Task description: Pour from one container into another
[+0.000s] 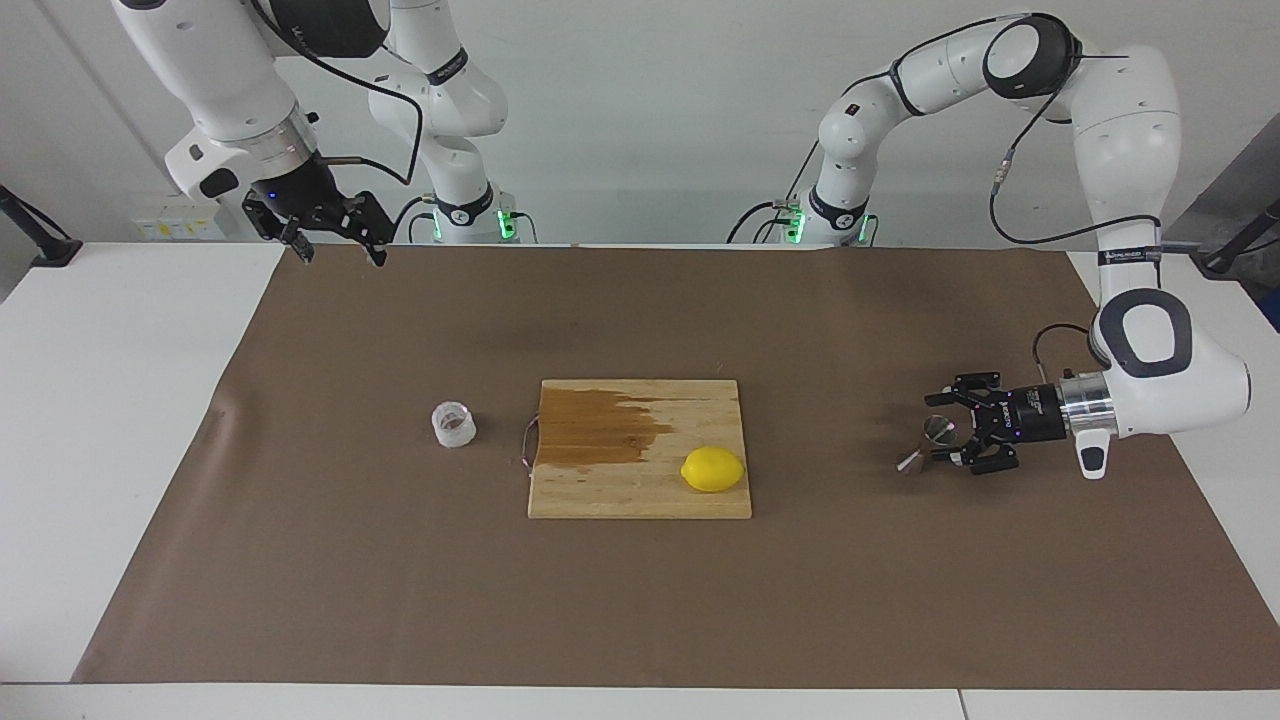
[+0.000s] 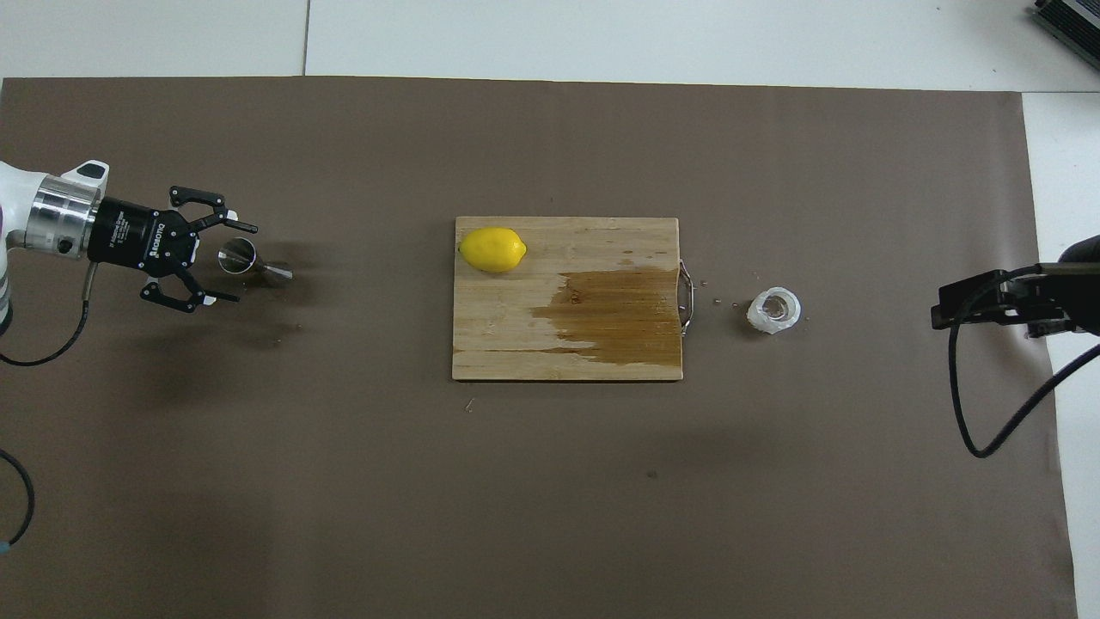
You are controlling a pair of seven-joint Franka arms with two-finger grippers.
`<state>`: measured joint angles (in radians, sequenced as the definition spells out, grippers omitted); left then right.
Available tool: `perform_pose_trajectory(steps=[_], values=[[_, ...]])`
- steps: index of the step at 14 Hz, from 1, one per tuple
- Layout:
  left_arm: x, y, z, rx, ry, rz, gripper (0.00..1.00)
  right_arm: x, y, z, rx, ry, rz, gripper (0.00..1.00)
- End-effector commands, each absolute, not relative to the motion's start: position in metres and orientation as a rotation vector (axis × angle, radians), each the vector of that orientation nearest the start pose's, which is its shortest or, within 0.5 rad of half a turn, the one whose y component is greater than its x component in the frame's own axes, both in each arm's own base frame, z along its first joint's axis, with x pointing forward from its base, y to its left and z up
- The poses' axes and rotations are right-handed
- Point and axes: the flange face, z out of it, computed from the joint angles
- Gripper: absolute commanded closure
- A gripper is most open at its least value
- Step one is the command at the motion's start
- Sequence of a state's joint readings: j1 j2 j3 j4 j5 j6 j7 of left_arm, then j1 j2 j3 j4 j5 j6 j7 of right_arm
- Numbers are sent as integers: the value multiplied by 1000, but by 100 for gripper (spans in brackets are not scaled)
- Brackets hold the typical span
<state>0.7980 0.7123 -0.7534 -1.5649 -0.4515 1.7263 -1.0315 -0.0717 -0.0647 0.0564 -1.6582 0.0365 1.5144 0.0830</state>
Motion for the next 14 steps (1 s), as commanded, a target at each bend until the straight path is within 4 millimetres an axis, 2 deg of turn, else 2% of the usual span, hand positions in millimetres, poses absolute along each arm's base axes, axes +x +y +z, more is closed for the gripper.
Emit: perform_pose_trajectory(steps=[1, 14], values=[[651, 70, 322, 1880, 1393, -990, 0, 526, -3, 617, -3080, 176, 117, 0], [653, 73, 328, 1878, 1397, -988, 0, 526, -3, 617, -3081, 176, 117, 0]])
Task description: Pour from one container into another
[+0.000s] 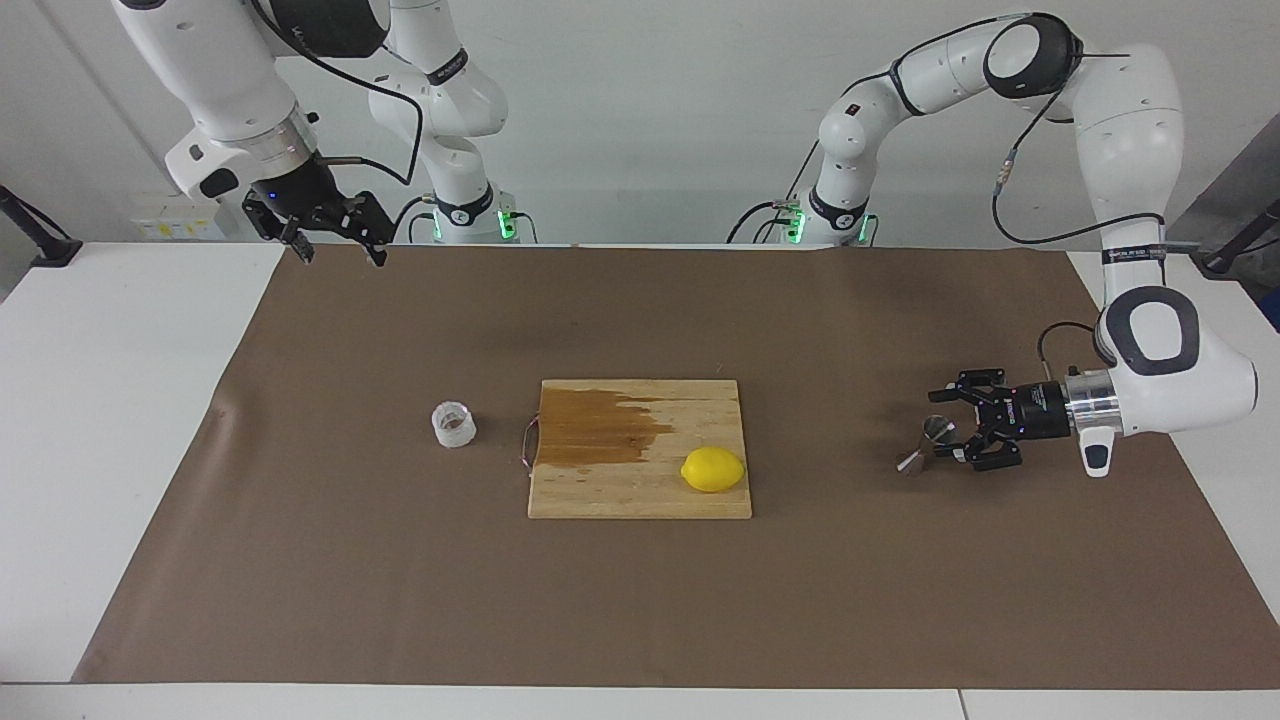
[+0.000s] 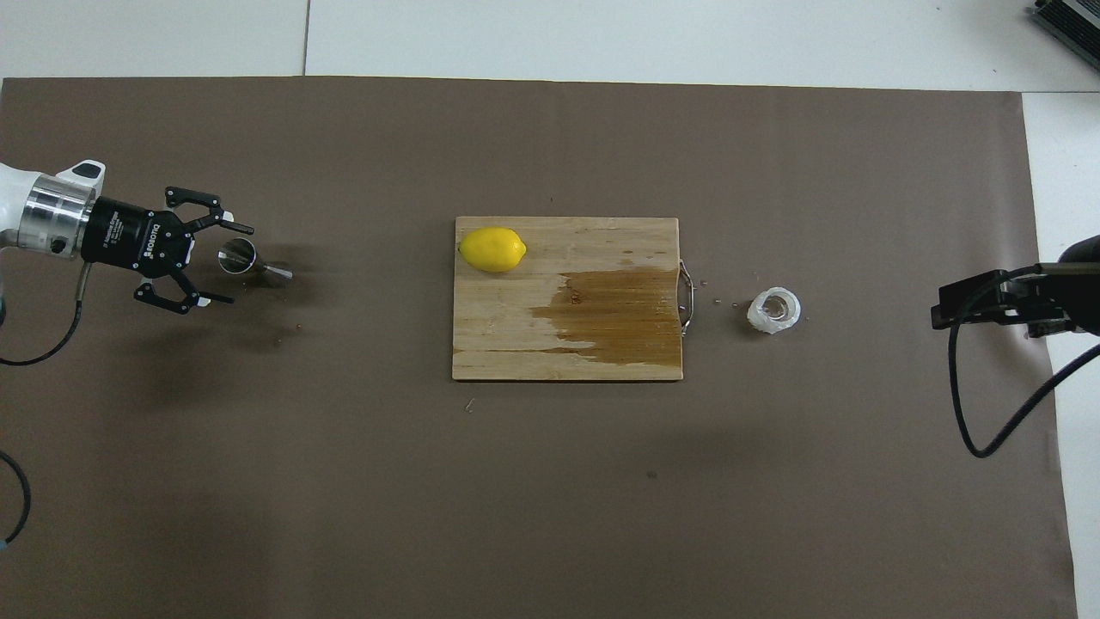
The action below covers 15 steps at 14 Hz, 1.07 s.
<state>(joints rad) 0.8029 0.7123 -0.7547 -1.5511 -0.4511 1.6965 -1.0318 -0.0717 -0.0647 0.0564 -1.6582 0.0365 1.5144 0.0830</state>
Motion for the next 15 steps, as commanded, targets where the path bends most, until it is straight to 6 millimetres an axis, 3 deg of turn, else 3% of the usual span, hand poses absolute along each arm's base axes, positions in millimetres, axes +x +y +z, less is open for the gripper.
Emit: perform_pose_trajectory(steps=[1, 13, 15], values=[[653, 75, 327, 1881, 1405, -984, 0, 526, -3, 617, -3080, 176, 117, 0], [653, 72, 326, 1883, 1405, -979, 0, 526, -3, 617, -3080, 176, 117, 0], [654, 72, 326, 1879, 1408, -976, 7, 526, -3, 617, -3080, 176, 117, 0]])
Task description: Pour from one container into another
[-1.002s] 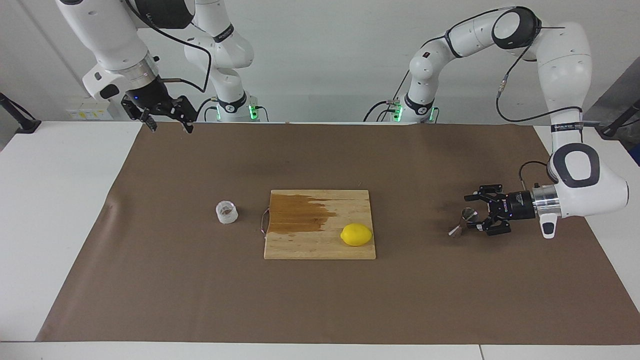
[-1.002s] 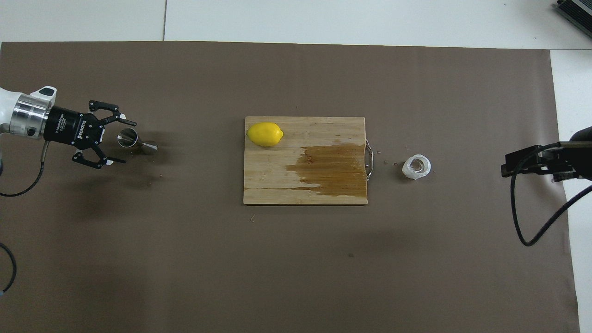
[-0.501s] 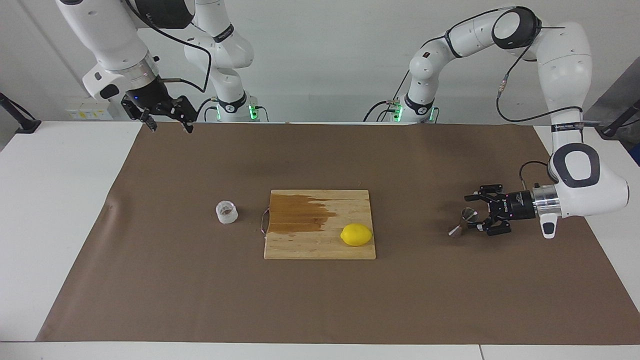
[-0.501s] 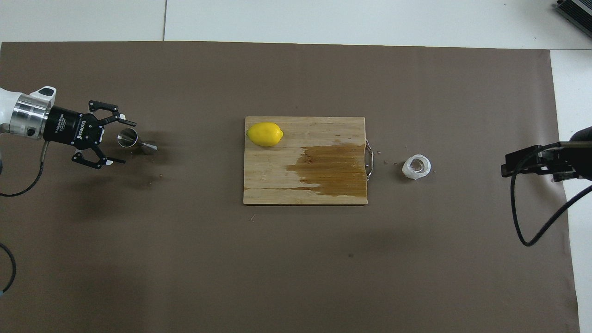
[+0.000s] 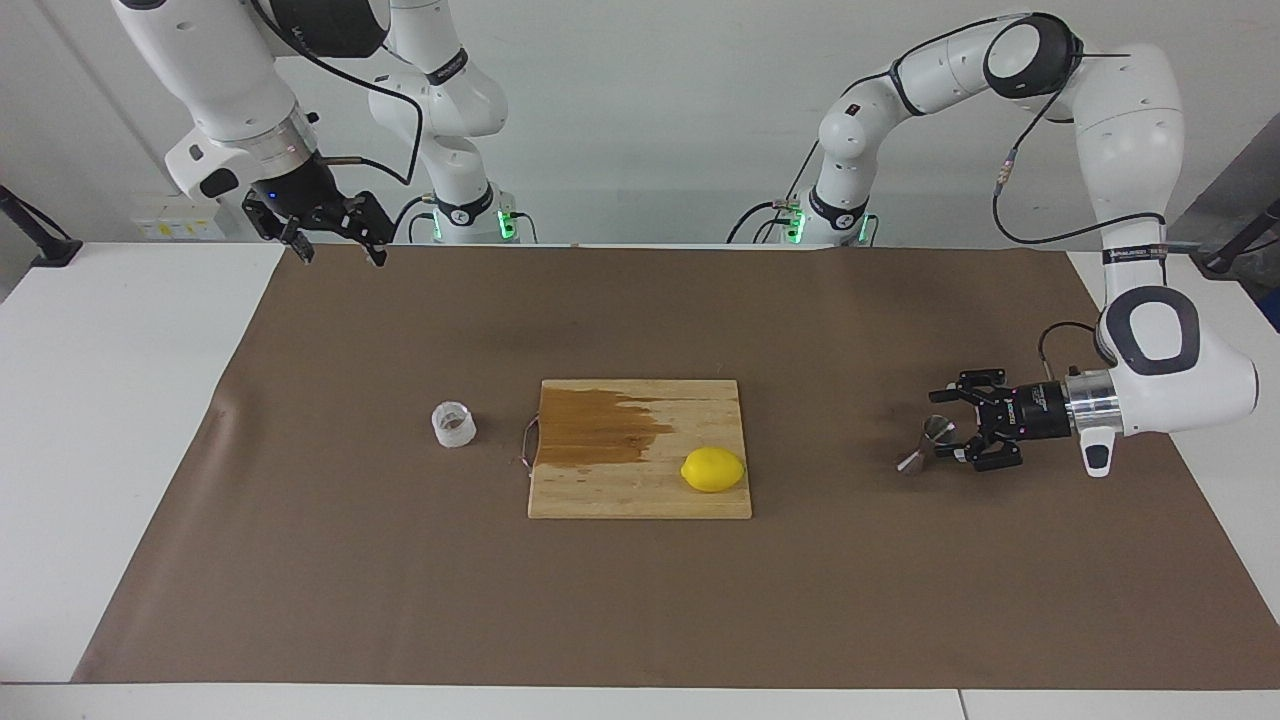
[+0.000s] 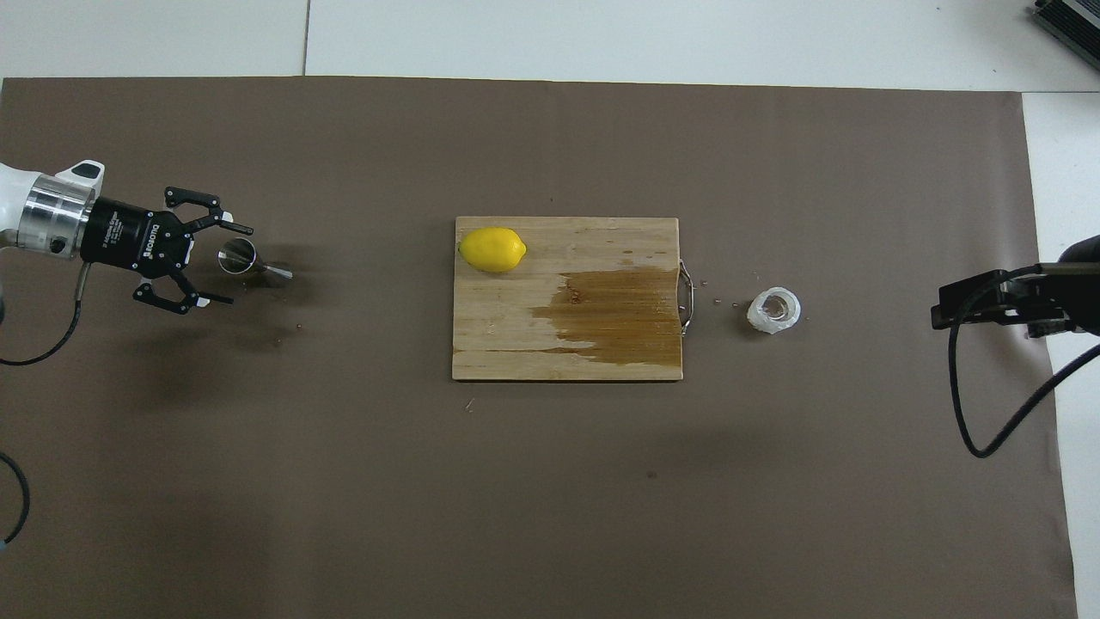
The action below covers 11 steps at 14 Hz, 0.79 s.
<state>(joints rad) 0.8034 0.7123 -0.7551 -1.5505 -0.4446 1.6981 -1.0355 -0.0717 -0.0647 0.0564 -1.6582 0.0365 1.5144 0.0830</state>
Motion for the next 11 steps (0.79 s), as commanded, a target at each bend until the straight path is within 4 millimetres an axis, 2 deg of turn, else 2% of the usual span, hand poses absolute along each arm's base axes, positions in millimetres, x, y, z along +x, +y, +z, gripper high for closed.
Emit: perform_pose_trajectory(steps=[1, 5, 7, 11], values=[[654, 72, 326, 1879, 1409, -975, 9, 526, -3, 617, -3080, 176, 117, 0], [655, 72, 326, 1877, 1413, -968, 10, 526, -3, 617, -3080, 176, 117, 0], [655, 72, 326, 1877, 1413, -968, 19, 526, -3, 617, -3080, 176, 117, 0], [655, 71, 326, 1871, 1423, -974, 28, 526, -3, 617, -3080, 176, 117, 0]])
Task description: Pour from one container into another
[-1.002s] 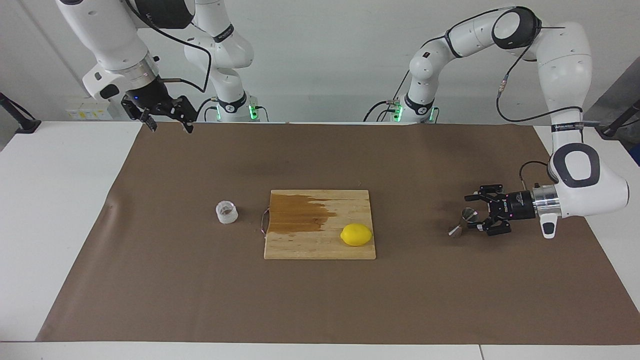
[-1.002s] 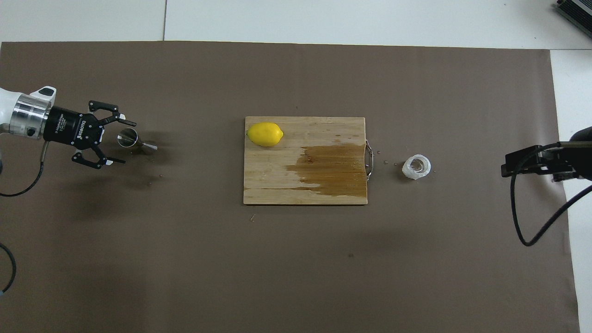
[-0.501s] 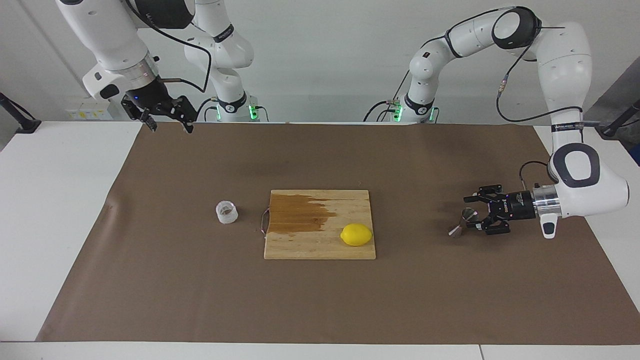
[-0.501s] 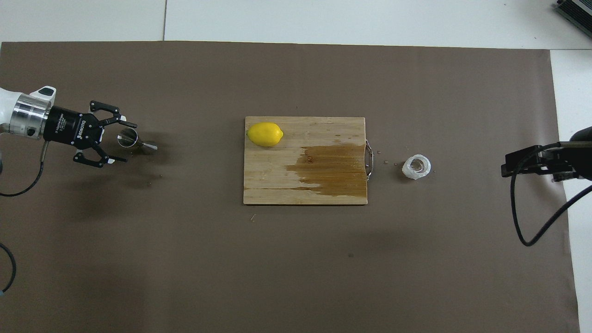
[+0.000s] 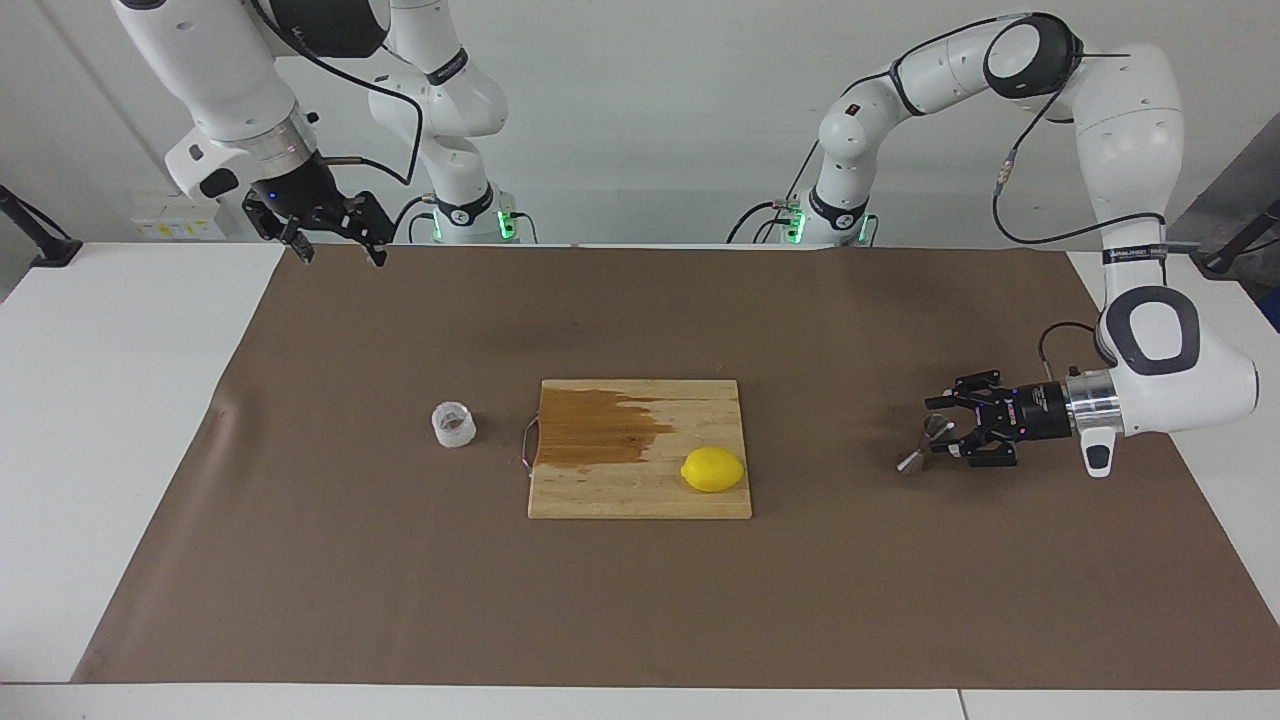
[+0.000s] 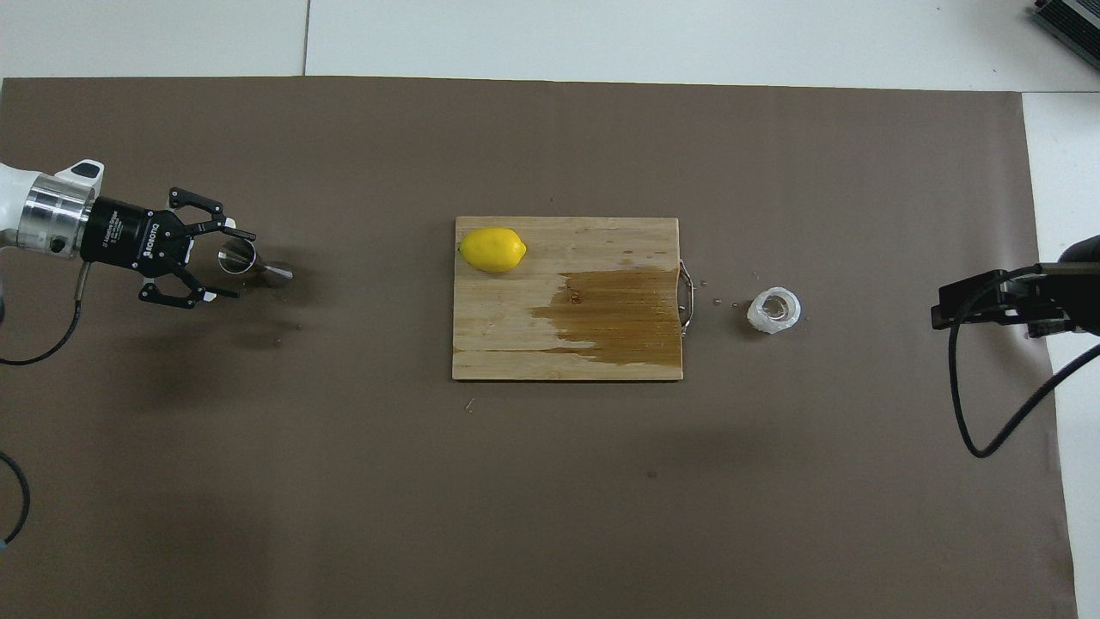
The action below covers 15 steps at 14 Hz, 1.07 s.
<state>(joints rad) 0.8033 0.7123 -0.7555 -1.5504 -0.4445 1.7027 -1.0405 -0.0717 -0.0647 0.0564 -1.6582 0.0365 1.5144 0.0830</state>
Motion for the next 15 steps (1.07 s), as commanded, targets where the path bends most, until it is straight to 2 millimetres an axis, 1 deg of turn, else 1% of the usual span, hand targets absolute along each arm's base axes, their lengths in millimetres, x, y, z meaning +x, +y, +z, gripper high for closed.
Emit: perform_pose_trajectory(steps=[1, 10, 11, 12, 13, 14, 15], values=[[655, 71, 326, 1866, 1431, -976, 30, 526, -3, 617, -3080, 176, 117, 0], [654, 71, 325, 1855, 1454, -990, 30, 526, -3, 617, -3080, 176, 117, 0], [654, 71, 325, 1855, 1454, -990, 33, 526, -3, 617, -3080, 176, 117, 0], [654, 71, 325, 1855, 1454, -990, 39, 526, -3, 617, -3080, 176, 117, 0], [654, 71, 325, 1853, 1453, -990, 41, 526, -3, 617, -3080, 176, 117, 0], [654, 71, 325, 1853, 1453, -990, 46, 526, -3, 617, -3080, 176, 117, 0], [654, 71, 325, 1853, 1453, -990, 47, 526, -3, 617, -3080, 176, 117, 0]])
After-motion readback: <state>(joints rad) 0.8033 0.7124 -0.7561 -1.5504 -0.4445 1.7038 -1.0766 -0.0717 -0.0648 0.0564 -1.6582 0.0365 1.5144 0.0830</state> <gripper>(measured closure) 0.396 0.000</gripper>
